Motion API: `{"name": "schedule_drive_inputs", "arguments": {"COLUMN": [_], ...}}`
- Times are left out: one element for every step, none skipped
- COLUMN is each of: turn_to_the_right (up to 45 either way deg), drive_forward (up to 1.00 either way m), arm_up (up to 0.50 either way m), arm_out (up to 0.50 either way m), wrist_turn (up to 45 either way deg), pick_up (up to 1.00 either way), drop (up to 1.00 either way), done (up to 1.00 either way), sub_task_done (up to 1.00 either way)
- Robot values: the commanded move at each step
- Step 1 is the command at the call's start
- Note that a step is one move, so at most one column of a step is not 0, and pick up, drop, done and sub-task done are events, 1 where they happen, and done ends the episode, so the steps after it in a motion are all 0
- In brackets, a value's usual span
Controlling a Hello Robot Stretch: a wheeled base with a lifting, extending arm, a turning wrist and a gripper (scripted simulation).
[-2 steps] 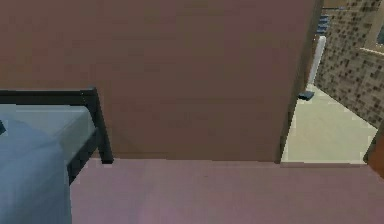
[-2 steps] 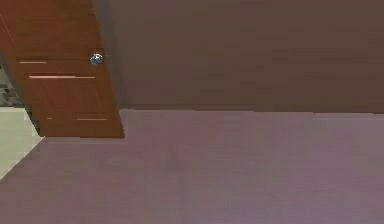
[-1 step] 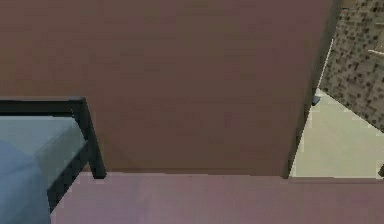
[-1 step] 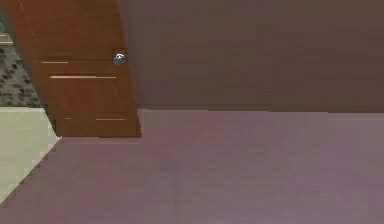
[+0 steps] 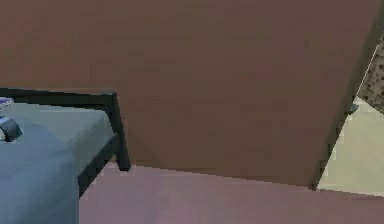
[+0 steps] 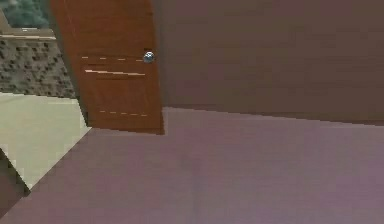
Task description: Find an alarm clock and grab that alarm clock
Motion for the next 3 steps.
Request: {"name": "schedule_drive_inputs", "arguments": {"turn_to_the_right": [0.0, -45.0, -45.0], "drive_forward": [0.75, 0.00, 0.00], "arm_up": [0.00, 0.00, 0.00], "arm_out": [0.00, 0.00, 0.00], "wrist_turn": [0.0, 0.0, 0.0], "pick_up": [0.00, 0.00, 0.00], "drop": [0.00, 0.00, 0.00], "done": [0.00, 0.00, 0.00], "sub_task_done": [0.00, 0.00, 0.00]}}
